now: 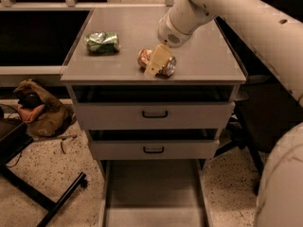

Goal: Place orange can into bottom drawer

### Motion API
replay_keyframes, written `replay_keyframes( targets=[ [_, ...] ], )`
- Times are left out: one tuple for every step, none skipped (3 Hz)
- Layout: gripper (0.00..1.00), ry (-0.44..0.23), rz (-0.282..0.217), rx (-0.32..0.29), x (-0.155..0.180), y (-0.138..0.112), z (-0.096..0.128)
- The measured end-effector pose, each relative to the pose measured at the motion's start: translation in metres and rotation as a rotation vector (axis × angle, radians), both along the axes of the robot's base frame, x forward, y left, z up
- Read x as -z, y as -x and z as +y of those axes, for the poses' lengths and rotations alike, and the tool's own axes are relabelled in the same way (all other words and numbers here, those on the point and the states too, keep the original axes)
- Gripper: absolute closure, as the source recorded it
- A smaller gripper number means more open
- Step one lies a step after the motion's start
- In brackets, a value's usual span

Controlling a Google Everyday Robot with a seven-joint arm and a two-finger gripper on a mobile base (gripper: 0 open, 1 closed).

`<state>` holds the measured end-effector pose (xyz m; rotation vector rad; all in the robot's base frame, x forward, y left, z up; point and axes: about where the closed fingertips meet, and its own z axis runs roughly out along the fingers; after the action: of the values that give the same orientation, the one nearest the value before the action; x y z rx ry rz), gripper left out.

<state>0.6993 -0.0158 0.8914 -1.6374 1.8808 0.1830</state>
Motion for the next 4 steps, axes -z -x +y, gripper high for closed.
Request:
replay_keyframes(
  targets=[
    [0.0, 0.012, 0.013, 0.02, 0.005, -0.002, -0.003],
    [0.0, 0.013, 0.031, 0.043, 0.014, -0.006, -0.009],
    [0.0, 0.017, 0.048, 0.058, 0.024, -0.01, -0.014],
    [0.17, 0.032, 0.078, 0.058, 0.034, -0.011, -0.015]
  ],
)
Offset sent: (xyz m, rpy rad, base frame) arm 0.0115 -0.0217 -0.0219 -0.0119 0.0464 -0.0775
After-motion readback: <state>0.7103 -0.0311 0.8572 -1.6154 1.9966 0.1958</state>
